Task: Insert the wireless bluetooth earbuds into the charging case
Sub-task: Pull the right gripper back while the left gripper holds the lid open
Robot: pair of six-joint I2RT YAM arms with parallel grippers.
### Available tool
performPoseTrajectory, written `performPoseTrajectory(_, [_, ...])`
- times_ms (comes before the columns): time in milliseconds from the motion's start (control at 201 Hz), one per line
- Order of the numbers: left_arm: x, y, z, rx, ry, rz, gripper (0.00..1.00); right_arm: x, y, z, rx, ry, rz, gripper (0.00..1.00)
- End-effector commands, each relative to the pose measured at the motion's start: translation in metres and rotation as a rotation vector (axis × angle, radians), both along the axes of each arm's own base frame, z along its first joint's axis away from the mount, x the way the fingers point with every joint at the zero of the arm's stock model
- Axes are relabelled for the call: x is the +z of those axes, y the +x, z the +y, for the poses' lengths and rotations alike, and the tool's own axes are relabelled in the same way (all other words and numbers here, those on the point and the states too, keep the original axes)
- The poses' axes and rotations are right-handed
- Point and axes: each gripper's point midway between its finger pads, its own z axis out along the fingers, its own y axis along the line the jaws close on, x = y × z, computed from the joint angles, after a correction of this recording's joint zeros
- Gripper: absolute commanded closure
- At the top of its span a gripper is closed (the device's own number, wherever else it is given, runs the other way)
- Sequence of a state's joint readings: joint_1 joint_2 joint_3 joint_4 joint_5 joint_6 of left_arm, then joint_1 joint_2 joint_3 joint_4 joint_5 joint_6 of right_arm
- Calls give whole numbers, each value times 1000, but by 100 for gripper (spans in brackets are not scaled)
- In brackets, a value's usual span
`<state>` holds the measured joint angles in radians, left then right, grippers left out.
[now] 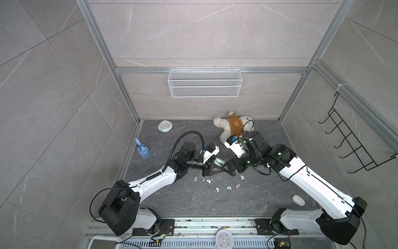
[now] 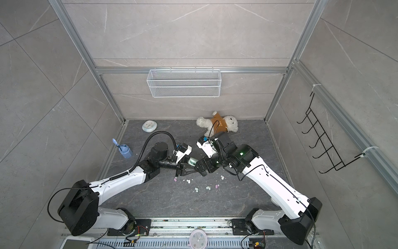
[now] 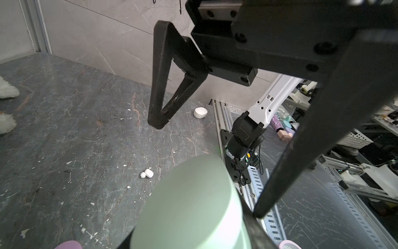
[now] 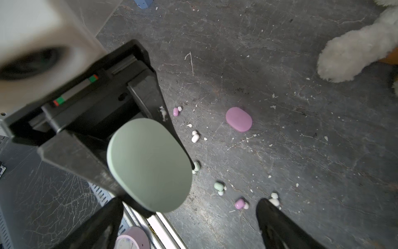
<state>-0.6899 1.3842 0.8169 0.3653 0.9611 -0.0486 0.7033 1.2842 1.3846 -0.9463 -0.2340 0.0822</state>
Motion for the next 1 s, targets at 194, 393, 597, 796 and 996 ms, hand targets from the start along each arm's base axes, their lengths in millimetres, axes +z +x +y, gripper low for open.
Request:
performPoseTrajectory(194, [29, -20, 5, -62, -62, -115, 83, 18, 22, -7, -96, -30, -87, 2])
performPoseTrajectory(393, [31, -26, 5, -68, -66, -125, 84, 25, 30, -11, -150, -13, -82, 2])
performPoseTrajectory(597, [33, -31, 7, -64, -71, -131, 85, 26, 34, -13, -177, 9, -60, 2])
performPoseTrajectory(796, [34, -33, 8, -63, -73, -136, 85, 26, 37, -9, -174, 18, -43, 2])
performPoseTrajectory(996, [31, -27, 8, -19, -61, -126, 86, 30, 32, -4, -145, 36, -25, 1])
